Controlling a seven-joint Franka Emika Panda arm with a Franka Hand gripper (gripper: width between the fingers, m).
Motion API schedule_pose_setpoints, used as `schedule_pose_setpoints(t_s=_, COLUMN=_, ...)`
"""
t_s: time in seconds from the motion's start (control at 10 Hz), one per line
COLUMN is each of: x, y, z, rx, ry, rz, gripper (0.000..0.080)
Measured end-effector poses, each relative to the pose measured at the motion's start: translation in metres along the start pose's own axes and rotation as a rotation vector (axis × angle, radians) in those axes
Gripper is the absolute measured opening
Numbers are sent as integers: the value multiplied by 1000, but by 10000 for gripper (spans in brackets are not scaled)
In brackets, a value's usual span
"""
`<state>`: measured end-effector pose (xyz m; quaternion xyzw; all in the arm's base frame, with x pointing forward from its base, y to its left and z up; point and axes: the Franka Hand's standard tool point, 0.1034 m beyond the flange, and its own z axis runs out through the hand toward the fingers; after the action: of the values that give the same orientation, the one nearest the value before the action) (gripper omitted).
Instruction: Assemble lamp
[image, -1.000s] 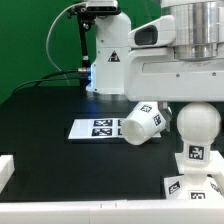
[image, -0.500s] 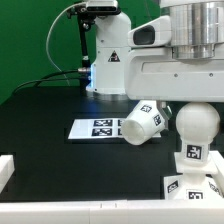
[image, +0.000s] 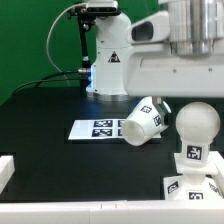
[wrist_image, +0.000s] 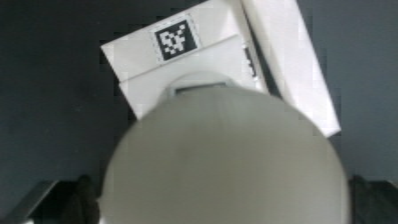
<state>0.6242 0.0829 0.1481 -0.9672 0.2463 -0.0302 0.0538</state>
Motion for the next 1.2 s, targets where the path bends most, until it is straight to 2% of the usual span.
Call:
schedule_pose_setpoints(t_s=0.1, x=2, y=1, z=-5, rx=4, ry=4, rz=4, gripper=698)
schedule_pose_setpoints(t_s=0.2, x=0, y=2, z=1, rx=-1, ry=0, rz=3, gripper=698)
schedule_pose_setpoints(t_s=0.6, x=1, y=3, z=1, rx=-2, ry=0, rz=4, gripper=698)
schedule_pose_setpoints(t_s=0.8, x=0, y=24, z=-7, rx=9, ry=3, rz=-35, gripper=698)
schedule_pose_setpoints(t_s=1.0, x=-14, y=58, z=-28, rx=3, ry=-73, rz=-113, gripper=698)
schedule_pose_setpoints(t_s=1.1, x=-19, y=63, z=-34, rx=-2, ry=-66, rz=-90, gripper=698)
schedule_pose_setpoints(t_s=1.2, x=-27, y=60, z=-37, rx=-3, ry=-60, rz=-89, gripper=698)
